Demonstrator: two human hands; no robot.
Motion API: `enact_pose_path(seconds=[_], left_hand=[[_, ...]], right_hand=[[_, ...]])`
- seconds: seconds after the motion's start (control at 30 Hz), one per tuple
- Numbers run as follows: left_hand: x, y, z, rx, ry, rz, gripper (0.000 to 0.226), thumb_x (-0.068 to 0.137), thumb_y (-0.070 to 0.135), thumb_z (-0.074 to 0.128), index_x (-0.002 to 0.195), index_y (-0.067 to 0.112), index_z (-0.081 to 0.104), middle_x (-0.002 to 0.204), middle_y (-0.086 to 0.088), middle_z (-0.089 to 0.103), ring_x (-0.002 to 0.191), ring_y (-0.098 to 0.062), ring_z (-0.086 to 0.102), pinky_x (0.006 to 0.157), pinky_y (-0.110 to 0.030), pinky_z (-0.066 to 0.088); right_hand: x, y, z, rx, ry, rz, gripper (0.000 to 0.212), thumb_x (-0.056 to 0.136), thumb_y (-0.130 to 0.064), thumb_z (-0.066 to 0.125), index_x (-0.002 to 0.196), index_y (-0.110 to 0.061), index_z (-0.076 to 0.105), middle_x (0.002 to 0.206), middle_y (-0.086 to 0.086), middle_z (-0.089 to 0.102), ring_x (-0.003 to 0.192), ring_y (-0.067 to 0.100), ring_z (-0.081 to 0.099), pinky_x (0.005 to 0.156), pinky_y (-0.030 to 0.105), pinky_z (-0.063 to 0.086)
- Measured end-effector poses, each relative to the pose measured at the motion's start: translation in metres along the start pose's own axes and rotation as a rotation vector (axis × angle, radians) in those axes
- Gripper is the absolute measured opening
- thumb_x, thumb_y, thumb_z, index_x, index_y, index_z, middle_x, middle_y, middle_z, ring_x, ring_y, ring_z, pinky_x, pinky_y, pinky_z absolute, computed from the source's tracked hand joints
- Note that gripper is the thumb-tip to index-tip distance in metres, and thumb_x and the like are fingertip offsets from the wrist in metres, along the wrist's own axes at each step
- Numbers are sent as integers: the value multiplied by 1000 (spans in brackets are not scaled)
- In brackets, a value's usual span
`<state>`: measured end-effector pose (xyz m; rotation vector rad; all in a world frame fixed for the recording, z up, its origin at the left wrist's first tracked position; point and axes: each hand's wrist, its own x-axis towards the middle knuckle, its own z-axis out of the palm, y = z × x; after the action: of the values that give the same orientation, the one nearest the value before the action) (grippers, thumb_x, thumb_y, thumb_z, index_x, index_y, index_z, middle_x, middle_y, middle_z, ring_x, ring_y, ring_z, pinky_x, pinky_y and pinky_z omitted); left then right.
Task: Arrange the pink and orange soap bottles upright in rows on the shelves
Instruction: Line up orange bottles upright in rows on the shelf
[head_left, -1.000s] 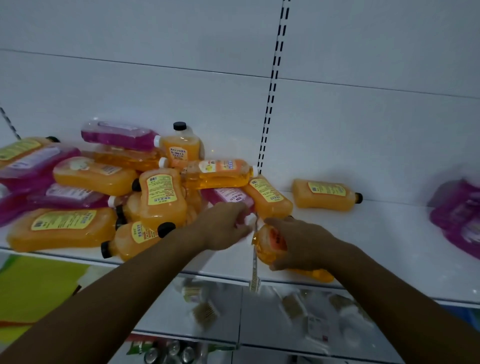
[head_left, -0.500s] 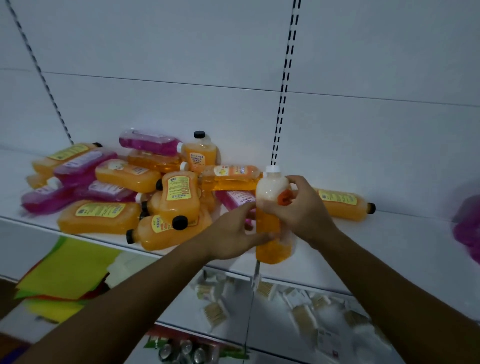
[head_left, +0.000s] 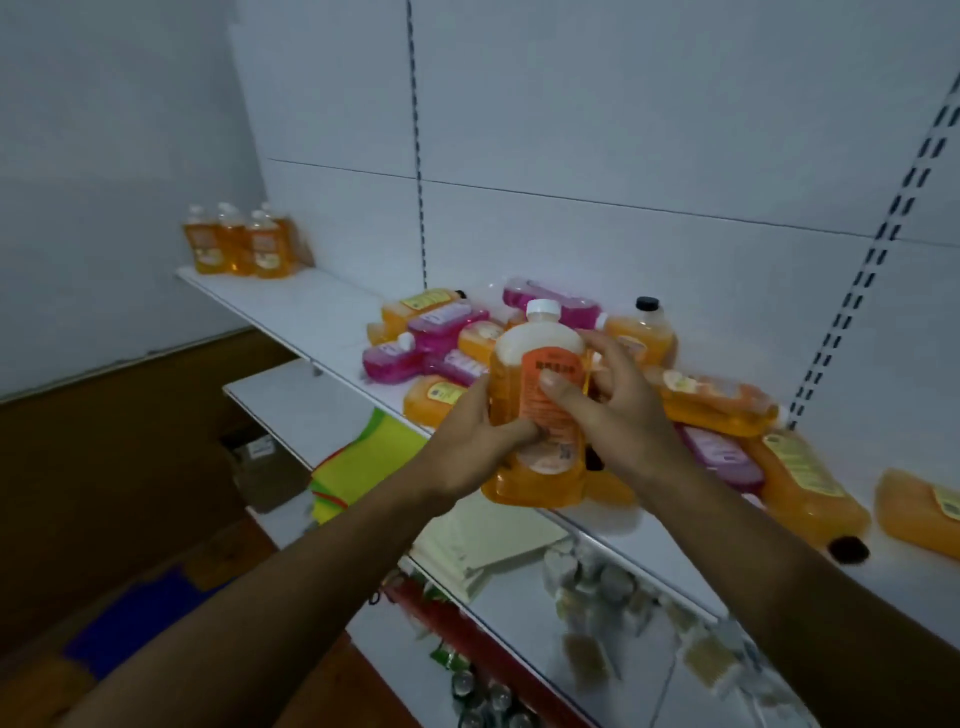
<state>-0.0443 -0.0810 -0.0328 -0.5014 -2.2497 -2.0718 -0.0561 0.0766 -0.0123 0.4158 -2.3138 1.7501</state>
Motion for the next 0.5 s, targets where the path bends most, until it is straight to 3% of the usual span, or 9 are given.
enact_pose_path(seconds=[0.1, 0.17, 0.27, 0.4, 0.5], left_hand=[[-6, -7, -51, -31, 55, -24, 52, 75, 16, 66, 125, 12, 53, 115, -11, 68, 105, -25, 67, 91, -42, 54], [-7, -12, -88, -21, 60, -15, 41, 81, 10, 71, 119, 18, 57, 110, -8, 70, 102, -22, 68, 87, -36, 56], [-2, -21, -147, 17, 110, -1, 41, 82, 3, 72, 117, 17, 56, 104, -3, 71, 95, -14, 70, 77, -25, 56], [10, -42, -229, 97, 197, -33, 53, 78, 14, 78, 123, 15, 51, 113, -10, 67, 100, -21, 68, 87, -42, 57], [22, -56, -279, 151, 296, -46, 66, 72, 29, 85, 126, 15, 50, 115, -6, 65, 101, -19, 67, 86, -44, 57]], right_hand=[[22, -6, 52, 29, -74, -16, 54, 85, -32, 71, 132, -38, 44, 126, -7, 56, 108, 9, 58, 72, 21, 56], [38, -8, 90, 15, -94, -29, 57, 82, -32, 74, 130, -37, 44, 123, -7, 57, 107, 11, 59, 78, 28, 57], [67, -10, 149, -16, -112, -70, 64, 78, -30, 78, 133, -29, 47, 118, -7, 59, 103, 10, 60, 72, 17, 52], [108, -13, 224, -31, -138, -74, 70, 76, -33, 80, 136, -29, 44, 123, -2, 57, 106, 13, 60, 82, 33, 57], [136, -18, 270, -35, -153, -74, 69, 76, -33, 79, 135, -31, 44, 117, -2, 57, 101, 13, 61, 79, 33, 58]])
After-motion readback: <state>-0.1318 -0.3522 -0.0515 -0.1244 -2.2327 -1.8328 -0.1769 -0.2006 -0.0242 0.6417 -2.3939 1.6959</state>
